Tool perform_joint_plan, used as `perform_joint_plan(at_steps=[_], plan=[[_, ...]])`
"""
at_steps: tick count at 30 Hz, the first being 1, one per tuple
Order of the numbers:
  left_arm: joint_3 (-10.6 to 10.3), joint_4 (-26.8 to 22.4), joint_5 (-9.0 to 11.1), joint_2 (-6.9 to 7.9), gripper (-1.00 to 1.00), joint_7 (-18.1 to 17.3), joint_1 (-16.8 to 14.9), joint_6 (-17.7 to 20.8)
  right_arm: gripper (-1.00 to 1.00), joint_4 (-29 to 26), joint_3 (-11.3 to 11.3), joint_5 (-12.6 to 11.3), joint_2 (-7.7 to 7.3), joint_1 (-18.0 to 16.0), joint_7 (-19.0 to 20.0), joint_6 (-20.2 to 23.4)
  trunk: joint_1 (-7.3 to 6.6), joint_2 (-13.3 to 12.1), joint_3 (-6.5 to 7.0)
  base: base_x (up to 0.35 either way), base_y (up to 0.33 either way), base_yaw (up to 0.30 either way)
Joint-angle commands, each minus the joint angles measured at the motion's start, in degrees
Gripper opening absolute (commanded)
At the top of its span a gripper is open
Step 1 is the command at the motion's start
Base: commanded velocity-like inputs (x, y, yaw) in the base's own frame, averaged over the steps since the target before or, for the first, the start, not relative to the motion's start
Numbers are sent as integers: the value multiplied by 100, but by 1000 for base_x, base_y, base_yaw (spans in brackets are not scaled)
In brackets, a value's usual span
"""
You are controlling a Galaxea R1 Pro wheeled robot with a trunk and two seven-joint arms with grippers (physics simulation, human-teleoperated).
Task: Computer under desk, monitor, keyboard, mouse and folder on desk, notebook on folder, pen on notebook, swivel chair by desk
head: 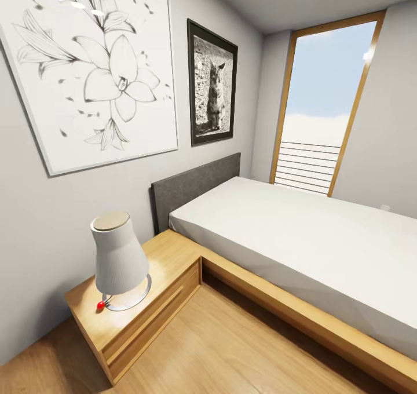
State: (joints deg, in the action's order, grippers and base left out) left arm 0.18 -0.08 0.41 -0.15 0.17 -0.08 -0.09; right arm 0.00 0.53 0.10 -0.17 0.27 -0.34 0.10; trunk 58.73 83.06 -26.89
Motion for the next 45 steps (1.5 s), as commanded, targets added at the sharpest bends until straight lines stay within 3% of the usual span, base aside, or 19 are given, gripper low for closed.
perform_joint_plan(at_steps=[1, 9, 16, 17, 18, 25, 32, 34, 35, 36, 38, 39, 41, 45], plan=[[1, -1, 4, -1, 100, 2, -1, -1, 100, 0, 6, 1, 0, -1, -3, 1, 0, 2, -3, 0, 0, 0], [-8, -1, -21, 218, 100, 1, 116, 0, 100, -165, -17, -41, 85, -176, 23, -42, 0, 2, -3, 0, 0, 0], [-19, -1, -57, 265, 100, 1, 147, 0, 100, -213, -33, -46, 95, -247, 28, -54, 0, 2, -3, 0, 0, 0], [-24, -1, -61, 247, 100, -5, 138, 8, 100, -506, -55, -66, -43, -309, 22, -46, 0, 2, -3, 0, 0, 0], [-23, -3, -61, 239, 100, -6, 124, 12, 100, -603, -58, -71, -73, -325, 21, -30, 0, 2, -3, 0, 0, 0], [-14, -222, -19, 211, 100, -62, -147, 101, 100, -1255, -68, -80, -175, -569, 9, 202, 0, 2, -3, 0, 0, 0], [0, -1029, 15, 178, 100, -115, -813, 748, 100, -2173, -72, -89, -207, -1293, 17, 1094, 0, 2, -3, 0, 0, 0], [0, -1367, 17, 115, 100, -124, -962, 1010, 100, -2578, -78, -92, -209, -1384, 26, 1368, 0, 2, -3, 0, 0, 0], [-4, -1761, 15, 8, 100, -126, -1059, 1233, 100, -3106, -80, -94, -206, -1428, 32, 1615, 0, 2, -3, 0, 0, 0], [-4, -1761, 15, 8, 100, -126, -1059, 1233, 100, -3106, -80, -94, -206, -1428, 32, 1615, 0, 2, -3, 0, 0, 0], [-6, -2170, 14, -107, 100, -128, -1121, 1428, 100, -3684, -78, -96, -208, -1434, 36, 1839, 0, 2, -3, 0, 0, 0], [-15, -2587, 13, -201, 100, -126, -1159, 1662, 100, -4246, -79, -100, -209, -1363, 38, 2068, 0, 2, -3, 0, 0, 0], [-23, -2804, 12, -235, 100, -125, -1172, 1797, 100, -4521, -79, -101, -210, -1300, 39, 2188, 0, 2, -3, 0, 0, 0], [-45, -3907, 17, -418, 100, -125, -1206, 2451, 100, -6035, -79, -105, -220, -839, 41, 2747, 0, 2, -12, 0, 0, -85]])
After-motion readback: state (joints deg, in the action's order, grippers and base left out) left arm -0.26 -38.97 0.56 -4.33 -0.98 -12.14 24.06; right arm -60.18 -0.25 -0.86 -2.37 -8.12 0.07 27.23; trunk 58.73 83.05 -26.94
